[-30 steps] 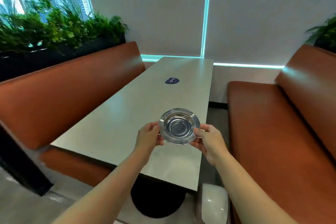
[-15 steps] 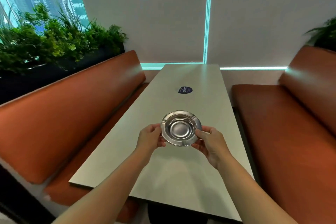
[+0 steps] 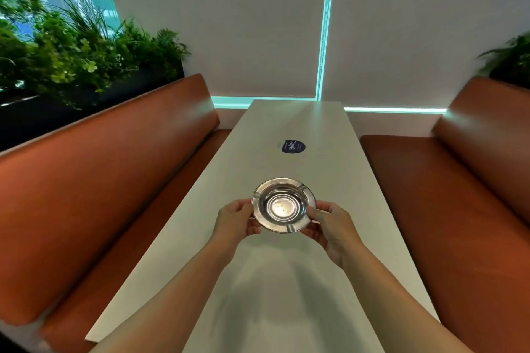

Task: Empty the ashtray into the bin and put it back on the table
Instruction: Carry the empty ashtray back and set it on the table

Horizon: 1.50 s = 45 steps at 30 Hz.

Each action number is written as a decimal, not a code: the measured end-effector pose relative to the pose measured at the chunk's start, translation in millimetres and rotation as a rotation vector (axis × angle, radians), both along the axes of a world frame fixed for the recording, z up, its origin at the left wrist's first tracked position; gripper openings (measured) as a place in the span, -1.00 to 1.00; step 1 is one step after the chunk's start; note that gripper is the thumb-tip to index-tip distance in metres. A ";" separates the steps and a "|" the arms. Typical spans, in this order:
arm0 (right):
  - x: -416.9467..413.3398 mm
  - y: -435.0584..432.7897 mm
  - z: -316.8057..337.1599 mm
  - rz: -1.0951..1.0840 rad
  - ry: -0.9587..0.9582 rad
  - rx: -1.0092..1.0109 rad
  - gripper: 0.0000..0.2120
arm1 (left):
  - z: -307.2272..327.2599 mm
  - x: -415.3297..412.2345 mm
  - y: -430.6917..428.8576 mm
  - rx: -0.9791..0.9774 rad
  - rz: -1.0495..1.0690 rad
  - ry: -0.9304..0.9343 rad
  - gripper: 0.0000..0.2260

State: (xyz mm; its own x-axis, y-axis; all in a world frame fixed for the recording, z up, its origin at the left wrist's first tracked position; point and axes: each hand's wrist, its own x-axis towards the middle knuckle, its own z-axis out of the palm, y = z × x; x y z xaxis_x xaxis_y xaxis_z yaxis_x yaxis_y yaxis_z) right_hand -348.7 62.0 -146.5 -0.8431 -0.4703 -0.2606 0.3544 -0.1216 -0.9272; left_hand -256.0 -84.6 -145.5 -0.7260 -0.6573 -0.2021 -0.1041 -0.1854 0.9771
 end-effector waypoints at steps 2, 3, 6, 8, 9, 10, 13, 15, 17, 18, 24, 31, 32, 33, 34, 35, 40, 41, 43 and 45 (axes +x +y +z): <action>-7.0 -11.2 -2.5 0.000 -0.010 0.001 -0.93 | -2.7 -5.8 -11.5 0.006 0.006 0.000 -0.87; -9.8 -16.4 -4.2 0.000 -0.014 0.011 -0.93 | -5.0 -8.2 -16.1 0.017 0.010 -0.003 -0.87; -18.8 -31.3 -8.7 -0.004 -0.012 0.032 -0.92 | -10.1 -17.2 -30.1 0.024 0.000 -0.015 -0.86; -27.7 -41.0 -10.3 -0.021 -0.013 0.046 -0.93 | -11.1 -26.9 -41.0 0.016 -0.012 -0.025 -0.87; -31.8 -45.6 -10.8 -0.033 -0.016 0.053 -0.93 | -11.0 -32.0 -46.6 0.010 -0.022 -0.030 -0.87; -35.8 -50.1 -11.1 -0.045 -0.020 0.055 -0.92 | -10.2 -37.3 -52.3 0.007 -0.039 -0.027 -0.87; -48.5 -65.4 -9.5 -0.085 -0.023 0.024 -0.93 | -5.0 -55.4 -72.3 -0.001 -0.097 -0.008 -0.85; -57.4 -76.3 -7.3 -0.106 -0.016 0.015 -0.93 | -2.3 -68.0 -85.9 -0.014 -0.122 -0.005 -0.84; -65.3 -86.9 -7.4 -0.135 -0.012 0.012 -0.94 | -1.6 -79.8 -98.9 -0.015 -0.144 -0.003 -0.83; -69.0 -91.4 -8.5 -0.149 -0.012 0.010 -0.94 | -2.6 -85.6 -104.8 -0.012 -0.155 -0.002 -0.84; -99.1 -107.2 -15.4 -0.202 0.003 0.080 -0.90 | -13.5 -122.5 -122.2 0.026 -0.191 -0.053 -0.88; -150.9 -130.4 -17.3 -0.241 0.000 0.168 -0.92 | -15.9 -174.7 -141.8 0.033 -0.214 -0.064 -0.86; -159.8 -133.8 -17.9 -0.242 -0.003 0.165 -0.91 | -16.3 -183.5 -144.7 0.029 -0.211 -0.066 -0.87; -169.0 -136.9 -18.6 -0.243 -0.006 0.160 -0.89 | -16.7 -192.4 -147.6 0.026 -0.210 -0.068 -0.87; -178.5 -140.1 -19.2 -0.244 -0.005 0.155 -0.87 | -17.2 -201.8 -150.9 0.024 -0.209 -0.066 -0.87; -188.1 -143.5 -20.2 -0.243 -0.004 0.156 -0.86 | -18.4 -211.3 -154.7 0.018 -0.209 -0.068 -0.87; -240.4 -158.3 -37.0 -0.204 -0.011 0.175 -0.90 | -32.7 -260.0 -171.6 -0.041 -0.206 -0.091 -0.79; -251.5 -161.5 -41.8 -0.198 -0.012 0.183 -0.89 | -37.0 -269.9 -174.8 -0.051 -0.206 -0.097 -0.78; -273.8 -168.2 -51.1 -0.187 -0.010 0.204 -0.87 | -46.5 -289.5 -180.7 -0.067 -0.208 -0.112 -0.81; -296.9 -175.4 -61.7 -0.173 -0.006 0.216 -0.88 | -57.1 -310.0 -187.6 -0.083 -0.206 -0.121 -0.81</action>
